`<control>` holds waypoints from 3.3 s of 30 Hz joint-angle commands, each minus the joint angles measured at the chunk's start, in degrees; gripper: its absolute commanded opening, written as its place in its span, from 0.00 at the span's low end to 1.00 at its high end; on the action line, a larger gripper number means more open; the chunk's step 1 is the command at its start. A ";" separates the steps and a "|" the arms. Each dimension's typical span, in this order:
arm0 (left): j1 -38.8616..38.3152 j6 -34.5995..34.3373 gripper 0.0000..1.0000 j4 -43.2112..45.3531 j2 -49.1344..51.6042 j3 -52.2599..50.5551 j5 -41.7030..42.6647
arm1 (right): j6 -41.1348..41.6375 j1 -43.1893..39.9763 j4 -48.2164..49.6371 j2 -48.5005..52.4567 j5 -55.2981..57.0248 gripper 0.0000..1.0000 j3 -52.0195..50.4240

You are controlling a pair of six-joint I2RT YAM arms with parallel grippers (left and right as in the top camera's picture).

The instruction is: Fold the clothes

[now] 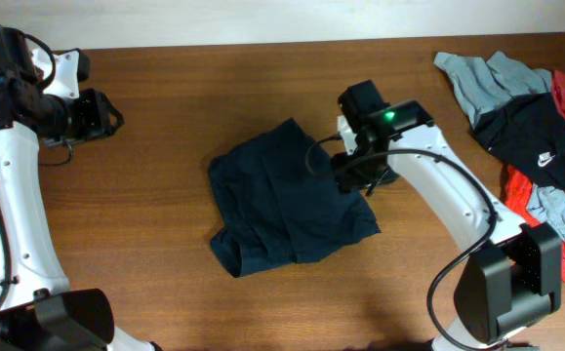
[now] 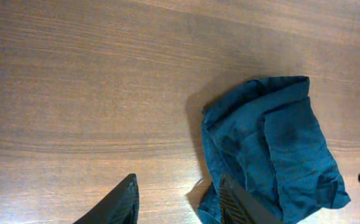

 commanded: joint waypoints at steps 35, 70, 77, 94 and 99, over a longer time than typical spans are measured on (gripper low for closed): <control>0.24 0.11 0.42 -0.72 -0.26 0.42 -0.17 | -26.21 -8.68 21.49 16.68 -39.17 0.86 -8.83; -4.00 0.11 0.43 -0.44 -0.26 0.42 0.68 | -3.63 -8.85 14.73 -6.16 -5.18 0.80 -8.28; -11.43 -0.92 0.44 1.42 -0.24 0.28 1.97 | -13.00 -21.20 16.96 4.02 -25.44 0.93 -8.28; -31.89 -4.68 0.55 35.34 -0.24 -35.23 9.31 | -24.33 -24.50 19.69 18.12 -45.62 0.81 -8.46; -36.48 -1.16 0.60 44.09 0.48 -40.13 8.24 | -22.10 -23.02 19.89 18.12 -41.86 0.27 -8.61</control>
